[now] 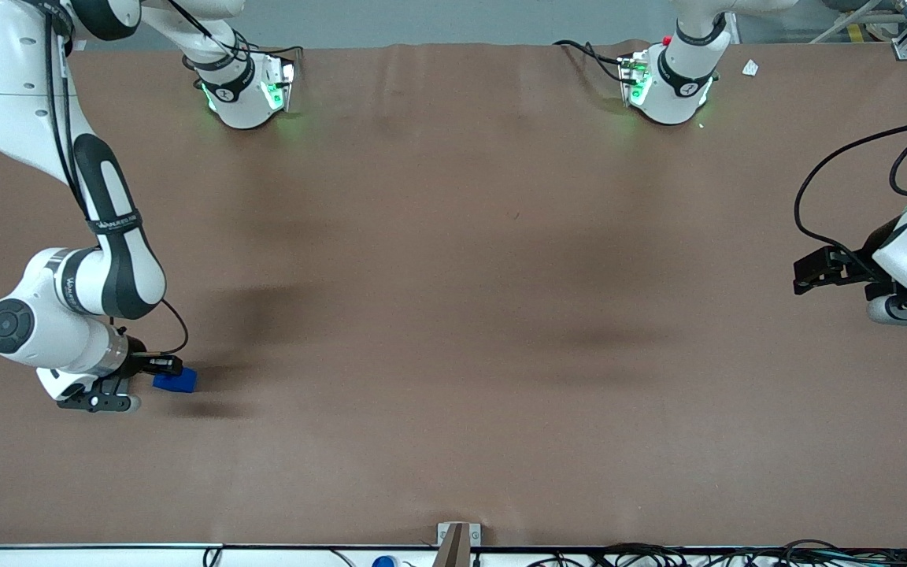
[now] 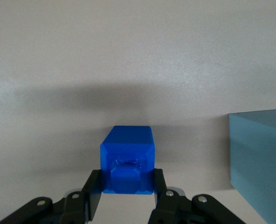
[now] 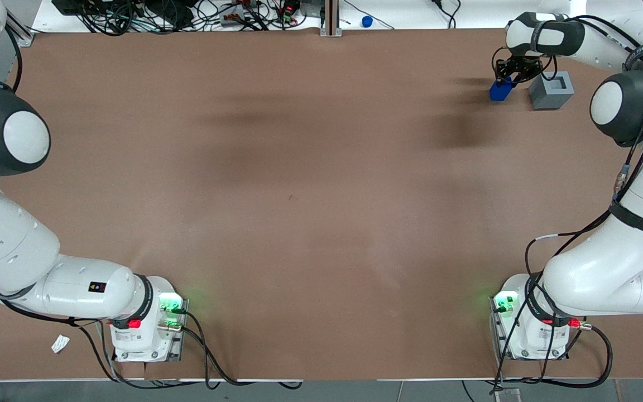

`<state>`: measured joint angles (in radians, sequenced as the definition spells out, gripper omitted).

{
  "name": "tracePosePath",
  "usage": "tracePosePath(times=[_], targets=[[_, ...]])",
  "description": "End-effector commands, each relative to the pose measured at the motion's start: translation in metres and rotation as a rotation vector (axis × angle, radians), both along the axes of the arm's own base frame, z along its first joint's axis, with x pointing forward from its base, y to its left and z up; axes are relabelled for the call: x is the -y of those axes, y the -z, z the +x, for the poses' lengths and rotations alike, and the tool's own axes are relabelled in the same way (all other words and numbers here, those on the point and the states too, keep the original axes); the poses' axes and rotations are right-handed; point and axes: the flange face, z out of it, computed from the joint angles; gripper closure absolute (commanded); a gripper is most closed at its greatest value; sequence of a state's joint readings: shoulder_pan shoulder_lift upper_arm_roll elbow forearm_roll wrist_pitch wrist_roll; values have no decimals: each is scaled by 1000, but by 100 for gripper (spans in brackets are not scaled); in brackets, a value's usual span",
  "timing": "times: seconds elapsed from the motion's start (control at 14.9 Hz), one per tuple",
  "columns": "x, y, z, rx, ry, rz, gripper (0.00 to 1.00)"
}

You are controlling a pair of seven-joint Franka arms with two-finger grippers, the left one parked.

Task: Insert blue part into gray base with right arm
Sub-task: 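Lower the open right gripper and close it on the blue block, then lift the blue block and carry it over the gray base's hole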

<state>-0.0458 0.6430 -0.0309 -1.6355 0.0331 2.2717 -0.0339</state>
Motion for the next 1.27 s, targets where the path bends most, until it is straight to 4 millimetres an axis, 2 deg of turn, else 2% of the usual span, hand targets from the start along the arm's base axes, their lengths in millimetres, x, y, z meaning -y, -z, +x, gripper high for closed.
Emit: tracePosePath(times=[0.0,0.13,0.4,0.54,0.67,0.87,1.21], targets=[[3,-1,7,2,8,4,76],[3,-6,8,-16,7,5,76],[33,-30,11,-65,24,8,76],[40,-37,11,-65,-17,5,76],[65,-46,11,-61,-50,9,76],[90,-61,6,-107,-72,27,76],[90,-81,8,-139,-78,33,76]])
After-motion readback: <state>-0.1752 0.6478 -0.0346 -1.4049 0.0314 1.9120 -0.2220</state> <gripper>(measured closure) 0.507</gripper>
